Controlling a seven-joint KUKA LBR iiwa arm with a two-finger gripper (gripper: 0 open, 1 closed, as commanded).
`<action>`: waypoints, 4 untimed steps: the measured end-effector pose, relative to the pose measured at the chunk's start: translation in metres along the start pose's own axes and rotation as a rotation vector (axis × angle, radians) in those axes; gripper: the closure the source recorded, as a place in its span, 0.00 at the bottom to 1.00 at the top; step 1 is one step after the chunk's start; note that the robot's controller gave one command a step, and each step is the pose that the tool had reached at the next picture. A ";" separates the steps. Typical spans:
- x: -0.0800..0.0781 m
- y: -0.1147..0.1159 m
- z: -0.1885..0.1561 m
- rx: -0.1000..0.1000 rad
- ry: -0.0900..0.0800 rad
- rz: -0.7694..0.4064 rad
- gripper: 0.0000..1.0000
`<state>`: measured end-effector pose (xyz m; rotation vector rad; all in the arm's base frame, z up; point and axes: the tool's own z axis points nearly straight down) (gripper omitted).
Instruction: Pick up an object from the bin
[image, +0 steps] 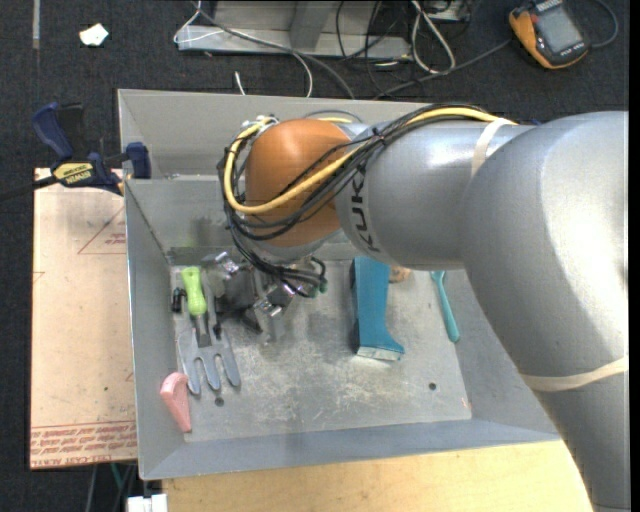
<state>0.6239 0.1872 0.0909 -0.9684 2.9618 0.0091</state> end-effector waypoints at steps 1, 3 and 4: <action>0.019 -0.012 0.007 -0.003 0.004 0.188 0.00; 0.019 -0.025 0.017 -0.003 -0.001 -0.024 0.00; 0.012 -0.035 0.016 -0.004 -0.007 0.186 1.00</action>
Offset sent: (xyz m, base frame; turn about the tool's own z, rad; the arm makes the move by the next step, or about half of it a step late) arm 0.0043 -0.0245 -0.0131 0.1544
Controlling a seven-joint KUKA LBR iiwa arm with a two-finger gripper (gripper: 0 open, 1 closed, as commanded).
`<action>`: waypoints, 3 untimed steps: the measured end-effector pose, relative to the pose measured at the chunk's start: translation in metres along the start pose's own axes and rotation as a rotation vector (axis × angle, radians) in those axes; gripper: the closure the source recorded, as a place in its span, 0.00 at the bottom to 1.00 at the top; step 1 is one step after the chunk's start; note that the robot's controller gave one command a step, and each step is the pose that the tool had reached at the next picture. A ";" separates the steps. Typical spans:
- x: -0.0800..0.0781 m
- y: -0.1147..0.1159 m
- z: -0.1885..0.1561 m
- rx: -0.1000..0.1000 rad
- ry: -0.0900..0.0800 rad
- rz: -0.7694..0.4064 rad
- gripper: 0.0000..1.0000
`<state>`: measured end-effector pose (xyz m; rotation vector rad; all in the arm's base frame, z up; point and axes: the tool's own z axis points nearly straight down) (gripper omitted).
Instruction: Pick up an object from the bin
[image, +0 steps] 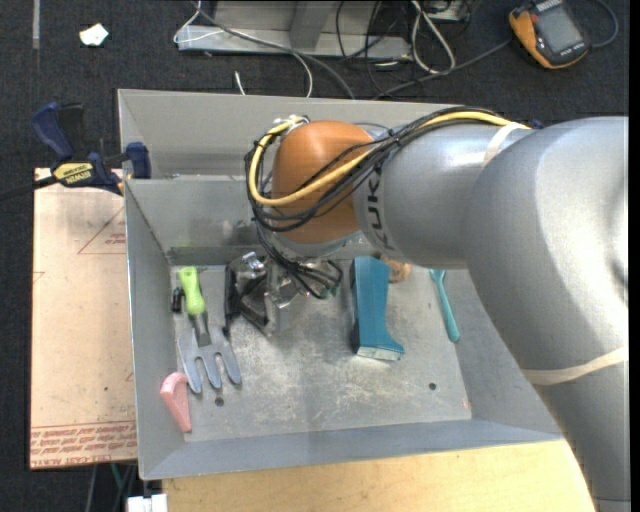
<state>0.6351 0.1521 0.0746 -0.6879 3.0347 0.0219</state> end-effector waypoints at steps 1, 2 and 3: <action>0.000 0.000 0.000 0.000 0.000 0.001 1.00; -0.001 0.000 -0.023 -0.003 0.012 -0.013 1.00; -0.001 -0.005 -0.050 0.001 -0.004 -0.072 1.00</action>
Offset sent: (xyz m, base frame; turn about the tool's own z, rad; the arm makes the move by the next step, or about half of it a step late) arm 0.0154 0.0006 0.1073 -0.0526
